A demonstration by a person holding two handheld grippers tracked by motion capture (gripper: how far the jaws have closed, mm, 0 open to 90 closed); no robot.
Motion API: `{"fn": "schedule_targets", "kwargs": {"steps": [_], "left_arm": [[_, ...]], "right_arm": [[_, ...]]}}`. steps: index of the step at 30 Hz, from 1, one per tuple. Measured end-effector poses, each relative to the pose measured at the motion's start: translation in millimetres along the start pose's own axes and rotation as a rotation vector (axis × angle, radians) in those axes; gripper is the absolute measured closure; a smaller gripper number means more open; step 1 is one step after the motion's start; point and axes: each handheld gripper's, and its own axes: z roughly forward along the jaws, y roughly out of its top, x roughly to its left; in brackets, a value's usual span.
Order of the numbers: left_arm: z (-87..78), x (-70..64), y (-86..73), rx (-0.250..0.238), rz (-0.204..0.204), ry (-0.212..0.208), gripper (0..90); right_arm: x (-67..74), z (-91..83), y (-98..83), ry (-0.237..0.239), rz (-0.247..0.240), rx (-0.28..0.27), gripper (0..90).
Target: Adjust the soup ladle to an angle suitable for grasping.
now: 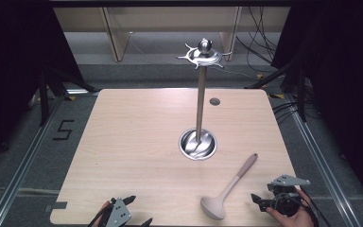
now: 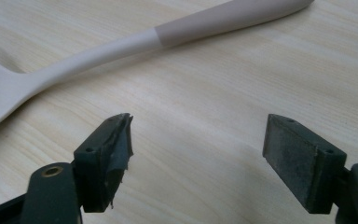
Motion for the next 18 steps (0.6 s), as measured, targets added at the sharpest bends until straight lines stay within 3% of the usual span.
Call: {"fn": "schedule_targets", "kwargs": {"steps": [2,3,5,6,7,11,12,13,14,16,18], "left_arm": [[-0.1,-0.1,0.1,-0.001,0.001,0.000,14.8],[0.1,-0.6,0.2,-0.005,-0.006,-0.005,14.8],[1.1,-0.7,-0.2,-0.018,-0.010,0.008,14.7],[-0.5,1.8,0.2,0.019,0.014,-0.001,14.7],[-0.5,1.8,0.2,0.019,0.014,-0.001,14.7],[0.7,0.2,-0.1,0.000,-0.012,-0.007,14.7],[0.8,0.2,-0.2,0.000,-0.013,-0.007,14.7],[2.0,0.0,-0.8,-0.010,-0.014,0.003,14.7],[1.0,1.2,-0.5,0.003,-0.004,0.002,14.7],[0.7,1.3,-0.3,0.004,-0.006,0.001,14.7],[0.8,1.3,-0.5,0.002,-0.006,-0.002,14.7]], "right_arm": [[-0.5,1.4,0.7,-0.005,-0.015,0.009,25.9],[0.5,0.5,2.0,0.004,0.006,0.023,25.9],[0.9,0.7,4.1,0.002,0.004,0.028,26.0],[1.1,1.0,5.7,0.012,0.009,0.033,26.1],[1.1,1.0,5.7,0.012,0.009,0.033,26.1],[-0.9,1.9,12.0,-0.010,-0.022,0.014,25.5],[0.3,2.1,13.9,0.003,0.012,0.026,24.6],[-4.5,5.3,16.9,0.017,-0.039,-0.001,24.4],[0.0,2.6,22.1,0.027,0.029,0.061,24.9],[-0.3,6.5,25.7,0.007,0.007,0.033,24.9],[-0.1,6.3,27.8,0.014,0.015,0.055,24.9]]}}
